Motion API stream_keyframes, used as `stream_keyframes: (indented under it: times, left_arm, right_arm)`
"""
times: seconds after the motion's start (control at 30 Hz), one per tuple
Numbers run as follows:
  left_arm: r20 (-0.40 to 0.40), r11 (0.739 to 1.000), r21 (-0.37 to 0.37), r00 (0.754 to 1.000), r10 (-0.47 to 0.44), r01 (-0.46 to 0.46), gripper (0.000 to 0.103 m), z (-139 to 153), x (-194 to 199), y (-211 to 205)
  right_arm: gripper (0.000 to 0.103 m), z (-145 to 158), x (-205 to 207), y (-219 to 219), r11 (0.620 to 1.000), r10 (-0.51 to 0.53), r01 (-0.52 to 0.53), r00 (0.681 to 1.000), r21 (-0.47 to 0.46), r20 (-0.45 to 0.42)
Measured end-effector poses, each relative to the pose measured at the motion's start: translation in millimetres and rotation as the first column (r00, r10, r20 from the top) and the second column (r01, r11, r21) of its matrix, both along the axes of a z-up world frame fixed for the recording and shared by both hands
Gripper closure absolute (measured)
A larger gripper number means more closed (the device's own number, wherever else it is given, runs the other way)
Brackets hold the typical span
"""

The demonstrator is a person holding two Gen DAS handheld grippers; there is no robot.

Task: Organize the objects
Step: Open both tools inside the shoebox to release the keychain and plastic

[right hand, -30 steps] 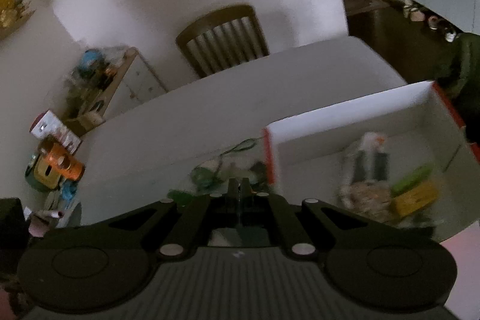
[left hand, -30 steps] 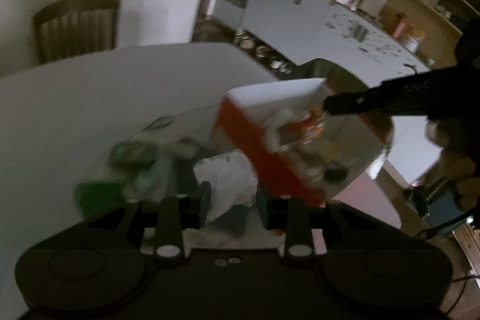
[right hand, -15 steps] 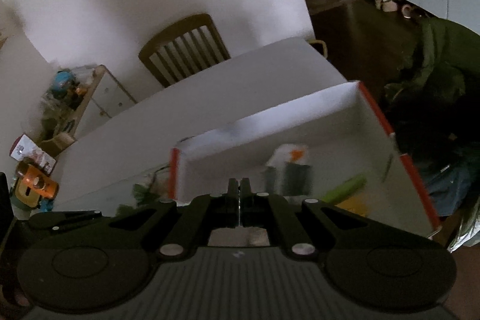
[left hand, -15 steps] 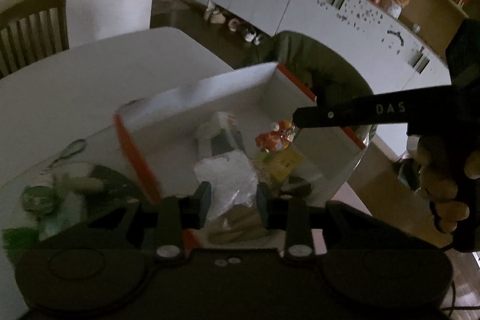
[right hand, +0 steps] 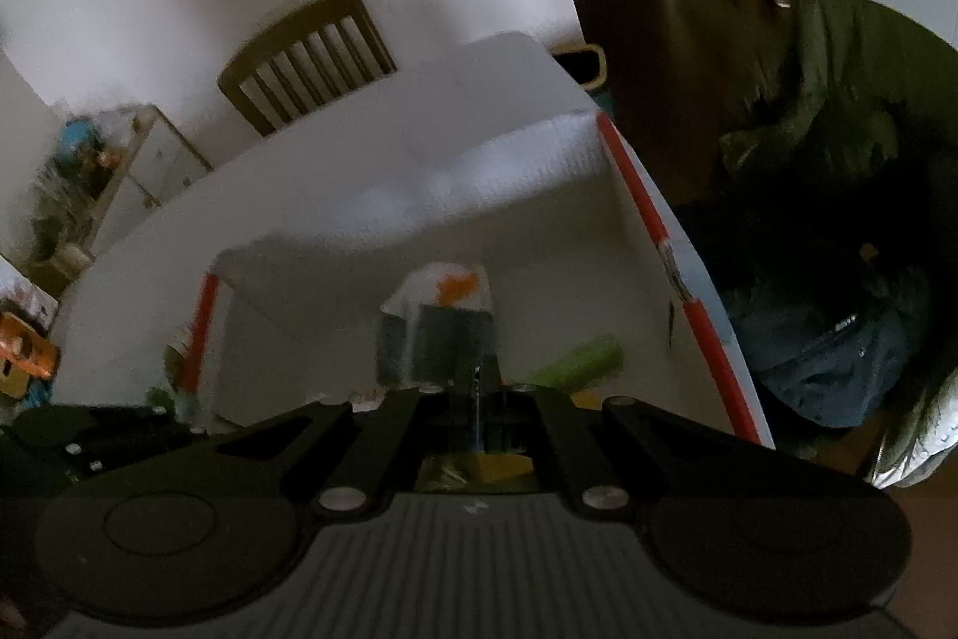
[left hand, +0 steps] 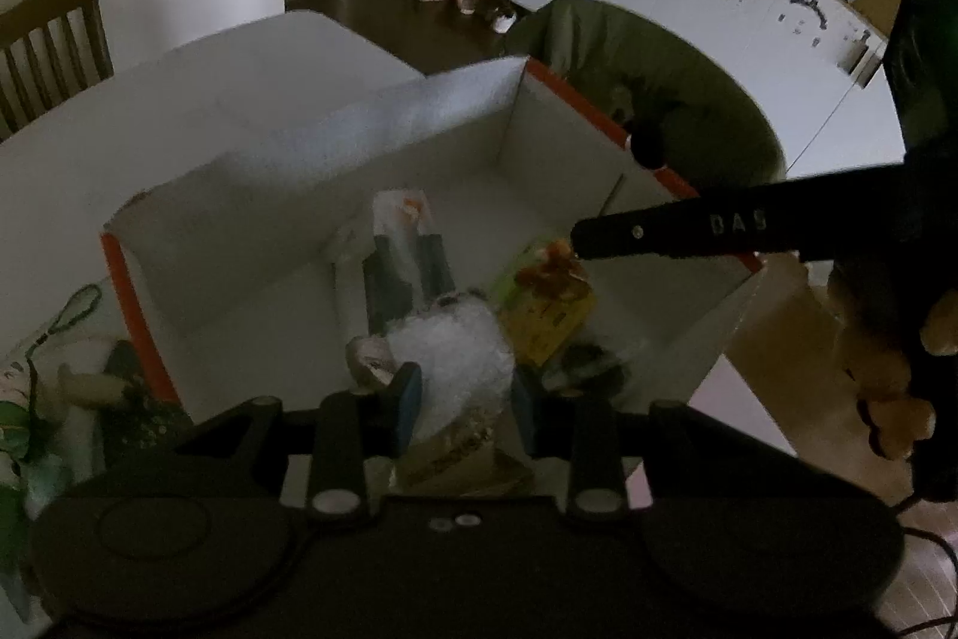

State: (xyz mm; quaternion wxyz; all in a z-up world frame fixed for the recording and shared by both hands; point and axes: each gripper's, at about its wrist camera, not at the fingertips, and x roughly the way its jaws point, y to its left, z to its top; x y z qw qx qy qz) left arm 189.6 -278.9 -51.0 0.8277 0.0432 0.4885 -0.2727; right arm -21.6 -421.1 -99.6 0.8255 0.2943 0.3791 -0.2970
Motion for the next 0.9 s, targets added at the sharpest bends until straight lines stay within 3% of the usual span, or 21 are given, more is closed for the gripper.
stream_keyframes:
  times: [0.43,0.9]
  left_arm:
    - [-0.055,0.999,0.036,0.998,0.004,-0.002,0.071,-16,3,-4]
    - [-0.032,1.000,0.017,0.999,-0.003,0.004,0.058,-8,-5,-1]
  right_arm:
    - [0.103,-24,-8,6,0.997,0.051,-0.047,0.997,0.064,-0.057]
    - [0.099,-6,-19,23,0.995,0.086,-0.083,0.995,0.054,-0.042]
